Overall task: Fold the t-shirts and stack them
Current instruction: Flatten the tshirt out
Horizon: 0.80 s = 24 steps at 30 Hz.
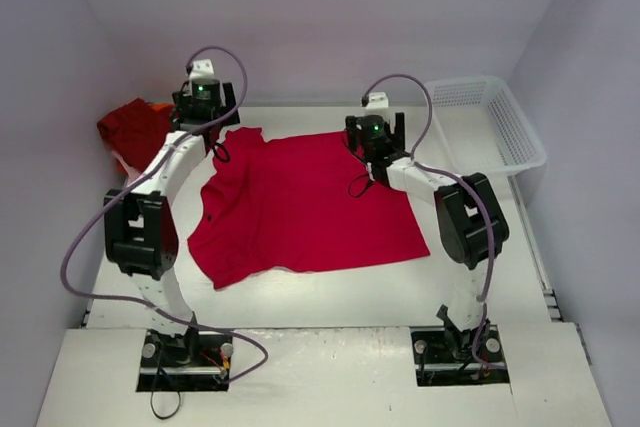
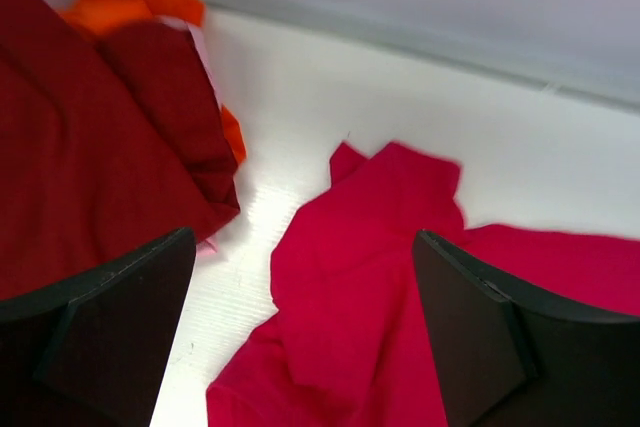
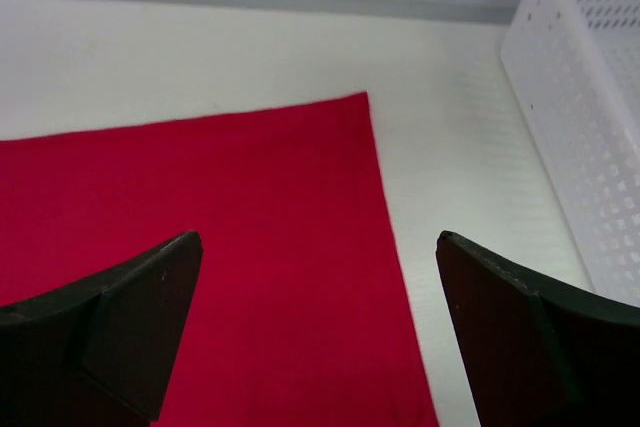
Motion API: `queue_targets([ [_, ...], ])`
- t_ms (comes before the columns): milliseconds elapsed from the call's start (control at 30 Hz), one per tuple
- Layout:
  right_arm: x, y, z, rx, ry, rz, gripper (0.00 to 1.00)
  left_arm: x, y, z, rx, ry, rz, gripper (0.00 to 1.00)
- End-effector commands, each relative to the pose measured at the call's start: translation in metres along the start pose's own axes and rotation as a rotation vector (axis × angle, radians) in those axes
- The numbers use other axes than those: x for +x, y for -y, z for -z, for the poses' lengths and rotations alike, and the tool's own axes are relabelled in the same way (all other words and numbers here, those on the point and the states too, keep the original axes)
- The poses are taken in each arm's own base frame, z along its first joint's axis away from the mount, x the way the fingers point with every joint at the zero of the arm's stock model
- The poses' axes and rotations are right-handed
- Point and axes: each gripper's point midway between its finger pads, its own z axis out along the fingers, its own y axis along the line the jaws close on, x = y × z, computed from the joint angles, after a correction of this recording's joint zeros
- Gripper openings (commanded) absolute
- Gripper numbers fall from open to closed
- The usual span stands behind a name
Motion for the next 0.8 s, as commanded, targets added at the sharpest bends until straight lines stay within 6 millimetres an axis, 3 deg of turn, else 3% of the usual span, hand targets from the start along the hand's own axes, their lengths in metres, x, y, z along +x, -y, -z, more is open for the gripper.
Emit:
queue_targets([
  [0,-0.077,0.004,0.051,0.013,0.149,-0.1,1.0,-0.067,-0.007,0.06,0.031,0.156,0.117,0.84],
  [133,-0.09,0.007,0.072,-0.008,0.15,-0.122,1.0,-0.066,-0.012,0.081,0.027,0.15,0.109,0.84],
  [300,-0.101,0.015,0.086,-0.016,0.163,-0.135,1.0,-0.057,-0.011,0.078,0.027,0.113,0.1,0.84],
  [467,-0.103,0.022,0.091,-0.026,0.159,-0.159,1.0,-0.04,0.004,0.041,0.074,0.036,0.1,0.84],
  [533,-0.101,0.024,0.091,-0.025,0.153,-0.163,1.0,-0.047,0.005,0.029,0.095,0.027,0.119,0.84],
  [567,-0.098,0.025,0.09,-0.023,0.149,-0.164,1.0,-0.033,0.008,0.014,0.107,-0.023,0.121,0.84],
  [600,-0.097,0.025,0.088,-0.032,0.143,-0.165,1.0,-0.031,0.013,0.01,0.139,-0.043,0.132,0.84],
  [633,-0.093,0.024,0.085,-0.036,0.133,-0.164,1.0,-0.031,0.012,-0.003,0.148,-0.061,0.146,0.84],
  [733,-0.085,0.025,0.079,-0.039,0.112,-0.174,1.0,-0.019,0.017,-0.018,0.203,-0.118,0.184,0.84],
  [767,-0.083,0.025,0.078,-0.041,0.108,-0.178,1.0,-0.019,0.011,-0.023,0.198,-0.123,0.2,0.84],
])
